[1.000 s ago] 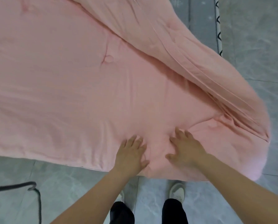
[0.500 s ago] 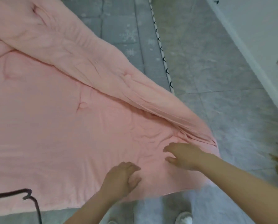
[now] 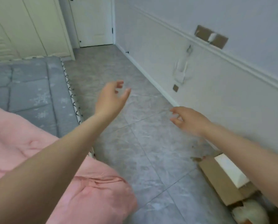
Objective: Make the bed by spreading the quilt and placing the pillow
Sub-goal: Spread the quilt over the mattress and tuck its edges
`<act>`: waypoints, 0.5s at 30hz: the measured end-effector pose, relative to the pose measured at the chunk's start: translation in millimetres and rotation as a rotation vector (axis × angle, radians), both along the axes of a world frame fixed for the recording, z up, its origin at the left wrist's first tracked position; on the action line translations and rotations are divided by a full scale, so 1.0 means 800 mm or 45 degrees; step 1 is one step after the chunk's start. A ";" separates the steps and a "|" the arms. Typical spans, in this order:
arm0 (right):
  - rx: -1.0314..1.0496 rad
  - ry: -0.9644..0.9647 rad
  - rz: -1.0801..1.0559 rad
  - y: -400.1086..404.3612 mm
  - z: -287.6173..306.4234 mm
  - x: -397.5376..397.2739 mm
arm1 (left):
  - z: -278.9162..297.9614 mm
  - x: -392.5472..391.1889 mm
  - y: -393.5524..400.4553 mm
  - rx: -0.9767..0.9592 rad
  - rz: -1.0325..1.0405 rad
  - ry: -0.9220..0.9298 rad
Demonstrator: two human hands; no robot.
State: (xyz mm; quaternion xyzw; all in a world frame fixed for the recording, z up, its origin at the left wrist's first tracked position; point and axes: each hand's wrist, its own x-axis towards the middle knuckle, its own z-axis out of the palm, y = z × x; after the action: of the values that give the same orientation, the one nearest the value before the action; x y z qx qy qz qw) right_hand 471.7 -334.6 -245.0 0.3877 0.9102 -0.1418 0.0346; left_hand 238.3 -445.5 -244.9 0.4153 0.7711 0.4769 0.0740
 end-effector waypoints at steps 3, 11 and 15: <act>0.083 0.130 -0.146 0.051 0.058 0.045 | 0.080 0.021 0.071 0.067 -0.089 0.171; 0.273 0.471 -0.243 0.168 0.178 0.028 | 0.178 0.041 0.235 0.202 -0.139 0.350; 0.479 0.469 -0.137 0.239 0.249 -0.024 | 0.222 0.013 0.314 0.294 -0.136 0.333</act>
State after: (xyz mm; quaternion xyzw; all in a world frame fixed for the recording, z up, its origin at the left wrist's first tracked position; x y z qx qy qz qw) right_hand 452.4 -143.7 -46.1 0.4027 0.8896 -0.0399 -0.2118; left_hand 248.7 -194.5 -67.0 0.5199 0.6911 0.4995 -0.0497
